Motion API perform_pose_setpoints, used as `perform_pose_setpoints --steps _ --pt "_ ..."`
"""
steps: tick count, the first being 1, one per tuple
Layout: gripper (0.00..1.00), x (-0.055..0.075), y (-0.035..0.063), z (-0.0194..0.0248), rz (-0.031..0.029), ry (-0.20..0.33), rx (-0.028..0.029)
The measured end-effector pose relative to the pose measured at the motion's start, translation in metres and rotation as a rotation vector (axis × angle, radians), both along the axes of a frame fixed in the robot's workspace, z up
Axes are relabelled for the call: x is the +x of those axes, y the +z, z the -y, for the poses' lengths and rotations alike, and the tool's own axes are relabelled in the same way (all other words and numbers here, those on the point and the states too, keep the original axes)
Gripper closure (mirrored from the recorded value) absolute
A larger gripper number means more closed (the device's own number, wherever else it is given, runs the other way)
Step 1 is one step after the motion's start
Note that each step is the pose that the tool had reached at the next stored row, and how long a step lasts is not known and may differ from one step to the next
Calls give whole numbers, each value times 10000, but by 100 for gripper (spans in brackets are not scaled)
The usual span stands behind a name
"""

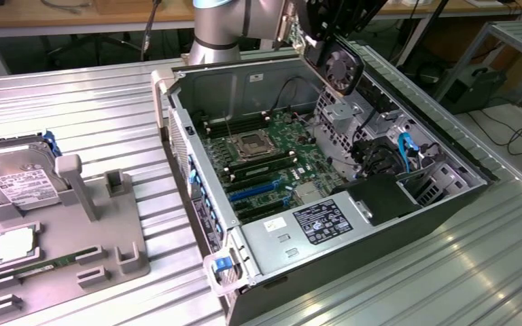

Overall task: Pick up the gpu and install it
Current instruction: 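Insert the gpu into the slot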

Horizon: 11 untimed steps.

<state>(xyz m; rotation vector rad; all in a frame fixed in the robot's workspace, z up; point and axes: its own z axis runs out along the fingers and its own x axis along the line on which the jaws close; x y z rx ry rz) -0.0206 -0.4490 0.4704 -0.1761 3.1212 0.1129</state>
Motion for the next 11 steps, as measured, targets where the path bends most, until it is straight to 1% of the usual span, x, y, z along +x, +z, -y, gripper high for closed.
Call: perform_pose_setpoints --steps 7,8,11 --pt "73 0 0 0 0 713 2" --pt "73 0 0 1 0 996 3" --pt "73 0 0 2 -1 1278 3"
